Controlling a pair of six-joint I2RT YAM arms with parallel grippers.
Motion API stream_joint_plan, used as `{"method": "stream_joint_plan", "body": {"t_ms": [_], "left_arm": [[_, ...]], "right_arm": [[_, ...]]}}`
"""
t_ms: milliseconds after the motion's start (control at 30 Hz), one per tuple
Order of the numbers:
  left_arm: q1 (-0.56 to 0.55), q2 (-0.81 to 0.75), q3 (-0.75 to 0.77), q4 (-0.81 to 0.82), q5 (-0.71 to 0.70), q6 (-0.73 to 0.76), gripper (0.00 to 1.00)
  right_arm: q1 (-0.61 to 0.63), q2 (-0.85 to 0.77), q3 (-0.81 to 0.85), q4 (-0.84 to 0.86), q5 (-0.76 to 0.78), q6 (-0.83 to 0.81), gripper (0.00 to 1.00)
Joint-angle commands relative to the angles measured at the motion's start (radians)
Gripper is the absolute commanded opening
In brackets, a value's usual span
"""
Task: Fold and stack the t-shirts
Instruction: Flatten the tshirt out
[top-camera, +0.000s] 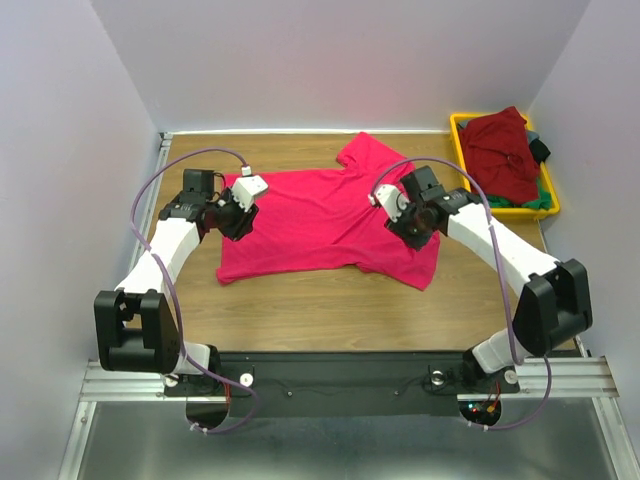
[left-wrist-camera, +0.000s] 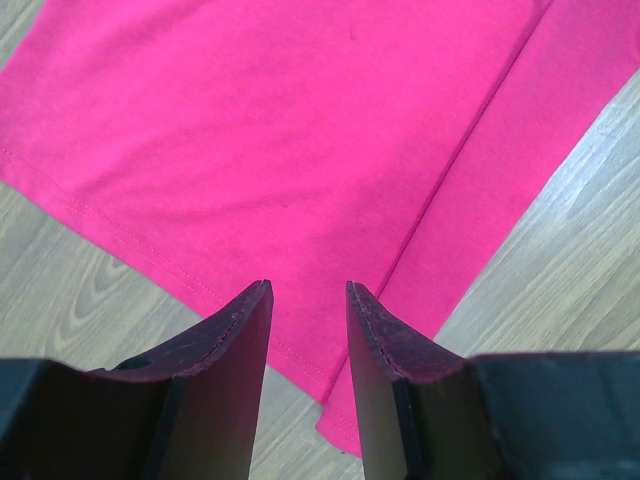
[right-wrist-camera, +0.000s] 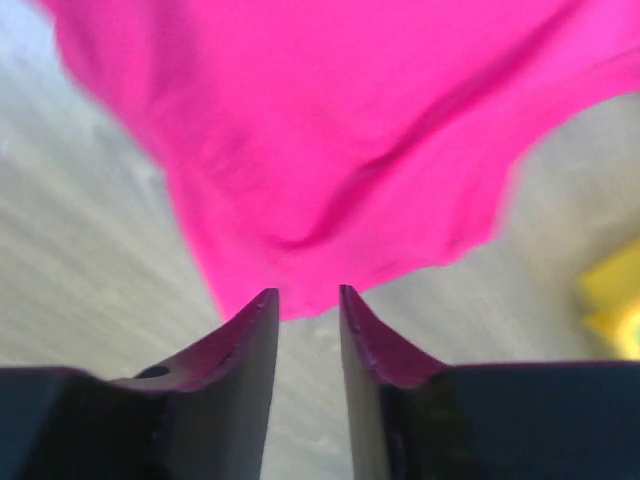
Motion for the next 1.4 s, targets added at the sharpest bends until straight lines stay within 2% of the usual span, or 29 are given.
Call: {"method": "stream_joint_plan", "body": {"t_ms": [0, 100, 367, 567, 600, 733, 800, 900, 1033, 1367], "left_arm": [[0.002, -0.041, -0.011, -0.01, 0.013, 0.028, 0.47], [0.002, -0.039, -0.019, -0.006, 0.025, 0.027, 0.47], [0.002, -0.015, -0.008, -0.003, 0.031, 0.02, 0.47], [0.001, -0.019, -0.02, 0.001, 0.014, 0.031, 0.47], [0.001, -0.021, -0.024, 0.003, 0.011, 0.031, 0.47], [0.001, -0.029, -0.036, 0.003, 0.009, 0.037, 0.47], [0.001, -0.038, -0.04, -0.003, 0.011, 0.047, 0.46], [0.002, -0.045, -0.045, -0.014, 0.019, 0.059, 0.46], [0.002, -0.018, -0.021, -0.049, 0.04, 0.065, 0.46], [0.042, 0.132, 0.088, -0.066, 0.054, 0.034, 0.46]], "right_arm": [[-0.002, 0.026, -0.062, -0.111, -0.091, -0.037, 0.46], [0.0, 0.029, -0.133, -0.097, -0.099, -0.026, 0.49], [0.0, 0.101, -0.262, 0.055, -0.013, -0.015, 0.49], [0.001, 0.144, -0.311, 0.105, -0.011, -0.021, 0.43], [0.0, 0.153, -0.317, 0.112, -0.01, -0.021, 0.41], [0.003, 0.114, -0.333, 0.072, -0.019, -0.017, 0.02], [0.015, 0.063, -0.313, 0.005, -0.071, -0.02, 0.01], [0.032, -0.061, -0.238, -0.114, -0.155, -0.028, 0.01], [0.032, -0.046, -0.088, -0.146, -0.1, -0.081, 0.01], [-0.12, 0.49, 0.414, -0.077, -0.068, -0.225, 0.0]]}}
